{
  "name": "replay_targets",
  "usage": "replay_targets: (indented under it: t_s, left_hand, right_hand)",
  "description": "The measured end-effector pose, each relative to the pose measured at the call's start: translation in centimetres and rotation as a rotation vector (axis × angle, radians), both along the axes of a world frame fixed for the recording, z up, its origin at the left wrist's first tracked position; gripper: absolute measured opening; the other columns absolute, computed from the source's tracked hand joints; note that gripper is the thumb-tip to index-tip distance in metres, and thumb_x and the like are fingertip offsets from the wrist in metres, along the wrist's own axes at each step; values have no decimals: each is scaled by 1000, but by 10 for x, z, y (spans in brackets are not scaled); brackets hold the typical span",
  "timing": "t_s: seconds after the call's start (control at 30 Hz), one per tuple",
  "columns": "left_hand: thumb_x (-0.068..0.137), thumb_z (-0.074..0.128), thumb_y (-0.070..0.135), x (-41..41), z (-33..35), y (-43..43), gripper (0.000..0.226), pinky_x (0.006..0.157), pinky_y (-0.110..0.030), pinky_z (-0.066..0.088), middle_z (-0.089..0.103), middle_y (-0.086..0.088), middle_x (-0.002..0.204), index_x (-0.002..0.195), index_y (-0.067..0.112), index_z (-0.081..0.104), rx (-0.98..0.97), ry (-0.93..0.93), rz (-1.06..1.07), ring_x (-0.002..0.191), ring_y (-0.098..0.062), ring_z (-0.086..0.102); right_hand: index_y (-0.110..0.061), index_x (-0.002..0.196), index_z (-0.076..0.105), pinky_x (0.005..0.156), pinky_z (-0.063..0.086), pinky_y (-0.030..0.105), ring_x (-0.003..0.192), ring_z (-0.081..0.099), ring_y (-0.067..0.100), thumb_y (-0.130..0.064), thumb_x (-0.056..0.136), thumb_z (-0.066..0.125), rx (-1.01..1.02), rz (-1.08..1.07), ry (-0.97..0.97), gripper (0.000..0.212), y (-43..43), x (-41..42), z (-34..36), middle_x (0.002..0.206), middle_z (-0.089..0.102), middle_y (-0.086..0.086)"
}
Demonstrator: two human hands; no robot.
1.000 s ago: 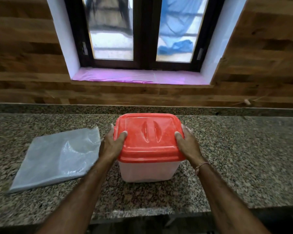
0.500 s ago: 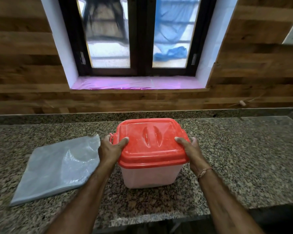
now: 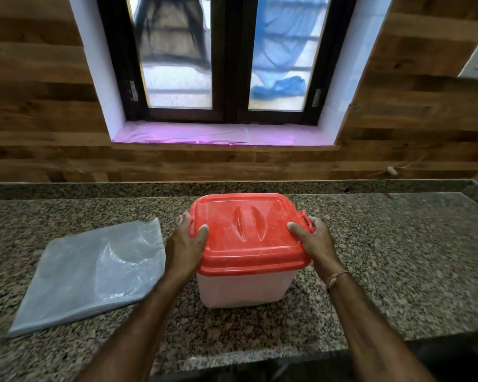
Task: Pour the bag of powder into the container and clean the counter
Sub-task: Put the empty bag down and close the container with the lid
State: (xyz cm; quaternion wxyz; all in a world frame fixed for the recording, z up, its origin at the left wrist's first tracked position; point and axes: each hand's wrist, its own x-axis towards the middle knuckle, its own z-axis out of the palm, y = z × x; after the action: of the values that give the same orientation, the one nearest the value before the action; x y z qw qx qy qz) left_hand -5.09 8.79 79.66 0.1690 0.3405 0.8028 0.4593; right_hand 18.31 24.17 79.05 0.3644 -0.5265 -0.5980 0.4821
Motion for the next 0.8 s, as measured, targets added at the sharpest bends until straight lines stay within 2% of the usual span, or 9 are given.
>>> replay_targets:
  t_s: [0.07, 0.17, 0.27, 0.37, 0.43, 0.5, 0.63, 0.73, 0.8]
  left_hand:
    - [108, 40, 38, 3, -3, 1, 65, 93, -29, 39, 35, -19, 161, 162, 9, 18, -45, 69, -26, 137, -35, 49]
    - [109, 32, 39, 5, -5, 2, 66, 97, -29, 36, 13, -13, 170, 164, 13, 6, -87, 114, -62, 147, -32, 36]
    - [108, 33, 44, 3, -5, 2, 70, 109, -39, 37, 8, -11, 171, 164, 16, 2, -108, 104, -92, 150, -31, 31]
    - [103, 44, 50, -2, -5, 2, 78, 103, -41, 43, 30, -15, 164, 164, 18, 8, -66, -28, -89, 141, -34, 45]
    - [99, 56, 49, -5, -7, 4, 77, 85, -31, 50, 50, -13, 151, 161, 18, 23, -30, -171, -32, 122, -30, 59]
    - [94, 61, 53, -11, -12, 8, 72, 66, -22, 48, 62, -11, 137, 152, 15, 40, -16, -214, 2, 101, -21, 63]
    - [95, 65, 46, -18, -14, 23, 65, 64, -21, 49, 65, -8, 130, 148, 14, 45, 23, -223, 52, 96, -19, 63]
    - [95, 66, 43, -31, -4, 44, 63, 84, -34, 57, 64, -2, 125, 148, 16, 46, 54, -217, 72, 99, -19, 64]
    - [95, 66, 40, -44, 4, 66, 55, 82, -32, 55, 63, 5, 115, 144, 17, 52, 70, -202, 68, 94, -15, 65]
  right_hand:
    - [-14, 146, 53, 70, 61, 29, 98, 72, 19, -36, 99, 65, 104, 29, -145, 53, -3, -3, 1, 129, 68, 10]
    - [-9, 155, 45, 103, 53, 40, 128, 61, 29, -30, 108, 46, 332, 83, -475, 51, -7, -5, 3, 151, 56, 16]
    - [-11, 161, 33, 118, 41, 40, 145, 49, 30, -27, 111, 41, 392, 159, -544, 54, -5, -5, 3, 163, 42, 13]
    - [-23, 165, 21, 90, 63, 44, 117, 68, 25, -40, 106, 53, 175, 185, -302, 70, -2, -3, 3, 149, 52, 2]
    - [-14, 154, 40, 64, 63, 29, 90, 76, 18, -43, 98, 66, -63, 138, -97, 69, 1, -5, 6, 133, 65, 4]
    - [-10, 136, 59, 54, 59, 23, 78, 78, 17, -44, 94, 71, -113, 101, -69, 56, 7, -6, 5, 112, 75, 9]
    - [-13, 131, 63, 58, 62, 29, 81, 80, 23, -45, 92, 73, -81, 89, -7, 52, 20, -13, -2, 107, 77, 10]
    - [-14, 134, 64, 67, 66, 38, 87, 80, 26, -39, 90, 76, -63, 60, 63, 52, 43, -28, 1, 108, 76, 9]
    - [-14, 134, 66, 69, 66, 36, 90, 78, 24, -36, 90, 77, -32, 36, 86, 50, 69, -41, 6, 109, 77, 7]
